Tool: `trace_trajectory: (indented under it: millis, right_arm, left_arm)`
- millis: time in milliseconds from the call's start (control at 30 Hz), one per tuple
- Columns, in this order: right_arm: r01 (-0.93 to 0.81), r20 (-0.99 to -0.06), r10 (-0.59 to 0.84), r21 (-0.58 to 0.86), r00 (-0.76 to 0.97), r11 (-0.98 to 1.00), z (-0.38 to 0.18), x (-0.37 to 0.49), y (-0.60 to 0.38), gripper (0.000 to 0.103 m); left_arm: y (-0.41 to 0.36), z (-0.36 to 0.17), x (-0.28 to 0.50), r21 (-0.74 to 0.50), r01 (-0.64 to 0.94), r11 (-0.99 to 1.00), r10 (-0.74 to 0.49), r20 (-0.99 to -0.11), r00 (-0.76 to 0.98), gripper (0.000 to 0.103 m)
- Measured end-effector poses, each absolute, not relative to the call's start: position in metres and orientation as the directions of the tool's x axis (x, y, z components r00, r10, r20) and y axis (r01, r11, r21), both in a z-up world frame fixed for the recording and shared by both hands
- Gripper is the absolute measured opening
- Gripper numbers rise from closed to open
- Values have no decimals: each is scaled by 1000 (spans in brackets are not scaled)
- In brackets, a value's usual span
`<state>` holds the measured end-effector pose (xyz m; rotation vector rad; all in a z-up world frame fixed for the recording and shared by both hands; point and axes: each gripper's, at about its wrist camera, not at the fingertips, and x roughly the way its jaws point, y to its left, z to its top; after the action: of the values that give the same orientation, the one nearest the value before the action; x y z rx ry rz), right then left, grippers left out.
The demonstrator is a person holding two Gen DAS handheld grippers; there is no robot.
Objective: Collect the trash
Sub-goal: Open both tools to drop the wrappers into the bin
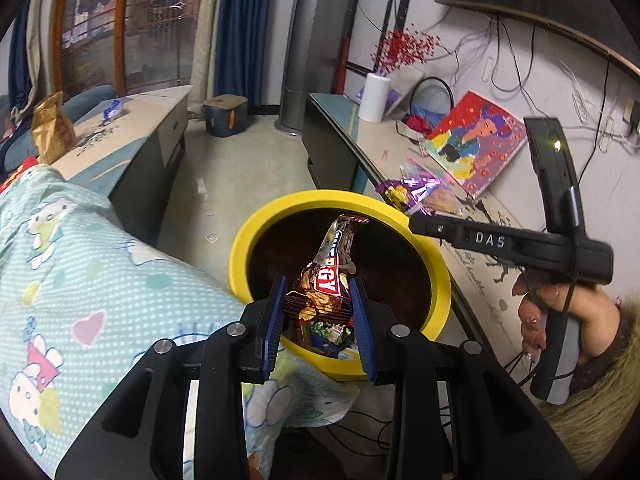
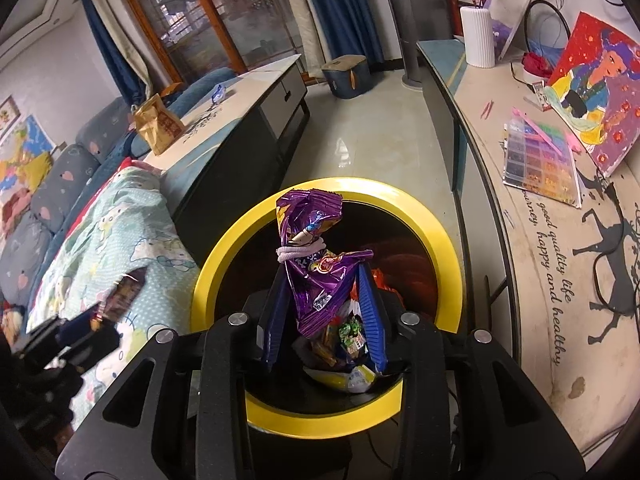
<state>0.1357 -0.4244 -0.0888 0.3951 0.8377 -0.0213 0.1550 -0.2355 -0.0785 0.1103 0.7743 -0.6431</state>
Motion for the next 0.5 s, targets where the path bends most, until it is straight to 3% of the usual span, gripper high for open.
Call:
trace_trajectory:
  millis: [200, 300, 367, 400, 467, 500]
  right_arm:
    - [179, -724, 143, 349, 675, 920, -89, 136, -430, 29]
    - [188, -719, 138, 354, 681, 916, -88, 135, -434, 39]
    - [208, -717, 123, 355, 686, 912, -86, 133, -437, 43]
    - [211, -713, 123, 361, 690, 908, -84, 132, -439, 44]
    - [213, -703, 118, 365, 702, 906, -76, 127, -441, 51]
    - [215, -694, 104, 357, 712, 909, -70, 122, -441, 57]
  left_arm:
    - [-253, -94, 162, -119, 601, 791, -492, -707, 508, 31]
    - [-263, -101, 170, -130, 615, 778, -501, -718, 482, 33]
    - [-270, -106, 176, -140, 619, 773, -502, -732, 461, 48]
    - [-271, -107, 177, -141, 619, 772, -501, -736, 457, 60]
    - [-270, -104, 178, -138, 613, 778, -500, -728, 470, 72]
    - [-268, -100, 177, -145, 610, 779, -507, -717, 478, 83]
